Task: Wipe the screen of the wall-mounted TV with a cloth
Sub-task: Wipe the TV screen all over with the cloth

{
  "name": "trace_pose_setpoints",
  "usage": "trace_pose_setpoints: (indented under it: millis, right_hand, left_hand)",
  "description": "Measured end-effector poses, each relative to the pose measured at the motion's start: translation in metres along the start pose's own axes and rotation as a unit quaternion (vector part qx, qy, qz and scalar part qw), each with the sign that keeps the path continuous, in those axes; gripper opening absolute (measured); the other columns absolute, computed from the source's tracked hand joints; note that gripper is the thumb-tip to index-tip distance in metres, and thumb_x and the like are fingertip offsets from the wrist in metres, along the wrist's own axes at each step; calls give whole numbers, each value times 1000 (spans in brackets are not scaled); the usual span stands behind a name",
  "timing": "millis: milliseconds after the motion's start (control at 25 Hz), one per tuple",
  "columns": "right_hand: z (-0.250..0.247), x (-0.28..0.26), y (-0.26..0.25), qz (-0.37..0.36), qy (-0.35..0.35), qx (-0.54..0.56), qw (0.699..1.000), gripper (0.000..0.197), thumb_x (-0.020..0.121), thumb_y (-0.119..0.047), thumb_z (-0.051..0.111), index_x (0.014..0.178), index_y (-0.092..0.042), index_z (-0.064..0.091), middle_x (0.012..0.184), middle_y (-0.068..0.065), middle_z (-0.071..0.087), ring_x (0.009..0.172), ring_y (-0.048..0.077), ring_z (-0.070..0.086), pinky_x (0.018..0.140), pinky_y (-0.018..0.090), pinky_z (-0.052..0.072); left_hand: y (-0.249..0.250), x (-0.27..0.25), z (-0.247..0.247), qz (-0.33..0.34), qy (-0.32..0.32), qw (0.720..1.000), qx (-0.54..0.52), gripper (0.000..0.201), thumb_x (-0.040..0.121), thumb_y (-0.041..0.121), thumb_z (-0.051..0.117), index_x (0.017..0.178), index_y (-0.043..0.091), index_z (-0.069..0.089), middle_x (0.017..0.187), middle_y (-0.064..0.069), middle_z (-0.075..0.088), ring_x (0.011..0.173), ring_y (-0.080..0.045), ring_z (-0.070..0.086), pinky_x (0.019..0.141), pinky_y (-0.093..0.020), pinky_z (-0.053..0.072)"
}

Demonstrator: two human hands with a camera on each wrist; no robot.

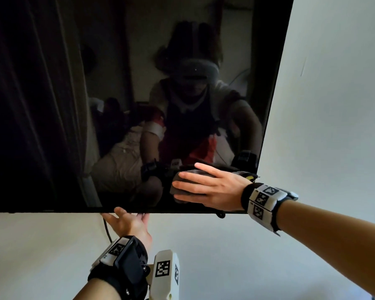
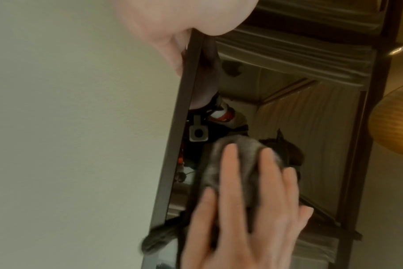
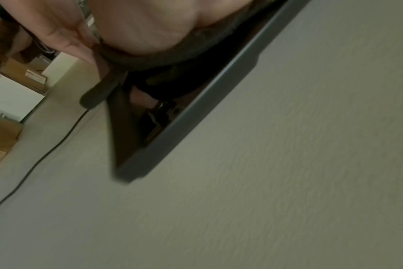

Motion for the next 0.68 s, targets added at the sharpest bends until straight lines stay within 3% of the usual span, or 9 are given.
trace_pose_setpoints:
  millis: [120, 160, 320, 360, 480, 520, 640, 680]
  right_hand:
    - [-6, 7, 19, 127, 30, 16, 991, 55, 100, -25, 39, 153, -25, 25, 159, 3, 26, 148, 26, 19, 122, 47, 10]
    - [-7, 6, 15, 138, 34, 14, 990, 55, 100, -25, 40, 153, -25, 26, 159, 2, 25, 148, 25, 19, 122, 47, 10]
    - [-10, 4, 22, 18, 29, 2, 999, 54, 101, -22, 47, 152, -22, 32, 159, 3, 27, 147, 25, 21, 122, 44, 14]
    - [-14, 6, 40, 41, 53, -1, 998, 53, 100, -22, 49, 151, -22, 34, 158, 4, 30, 146, 25, 25, 121, 45, 17]
    - [-30, 12, 75, 219, 113, -6, 969, 49, 99, -26, 52, 147, -24, 42, 153, 5, 37, 143, 28, 32, 117, 49, 27]
    - [-29, 13, 68, 228, 111, -4, 967, 49, 99, -27, 51, 147, -24, 42, 153, 5, 37, 143, 28, 31, 117, 50, 28]
    - [-27, 9, 53, 107, 68, -6, 992, 51, 98, -27, 52, 148, -25, 41, 154, 3, 37, 144, 26, 31, 117, 50, 28]
    - [-29, 9, 66, 109, 72, -14, 991, 50, 98, -27, 53, 147, -25, 42, 154, 3, 37, 144, 26, 31, 117, 51, 28]
  left_hand:
    - [-5, 9, -3, 20, -4, 1000, 4, 50, 110, 28, 26, 156, 45, 13, 161, -8, 32, 138, -36, 46, 107, -40, 45]
    - [-6, 9, -4, 22, -6, 1000, 11, 51, 110, 28, 26, 156, 46, 13, 161, -9, 32, 138, -37, 46, 106, -40, 45]
    - [-1, 2, -2, 24, -13, 1000, 9, 51, 110, 27, 25, 155, 47, 13, 160, -7, 34, 134, -35, 51, 104, -38, 46]
    - [0, 1, -1, 21, -10, 1000, 4, 51, 110, 27, 25, 156, 46, 13, 160, -5, 35, 134, -33, 51, 105, -38, 46]
    - [-1, -5, 4, -13, -1, 1000, 1, 50, 109, 28, 24, 155, 46, 14, 158, -1, 38, 136, -29, 50, 102, -38, 47]
    - [-3, -10, 7, -30, -2, 1000, 10, 50, 109, 28, 24, 154, 47, 16, 157, -1, 40, 136, -27, 51, 100, -38, 48]
    - [-4, -35, 15, -71, -18, 997, 36, 48, 108, 29, 24, 153, 45, 20, 157, 0, 40, 134, -26, 52, 99, -39, 49]
    - [-2, -46, 18, -82, -22, 995, 42, 48, 108, 29, 24, 153, 45, 19, 157, 1, 40, 133, -27, 52, 102, -39, 47]
Point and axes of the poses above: each hand's wrist, its own x-axis towards the middle knuckle, its own z-axis out of the palm, y = z × x, the point moved 1 cm from there along x, towards the middle knuckle
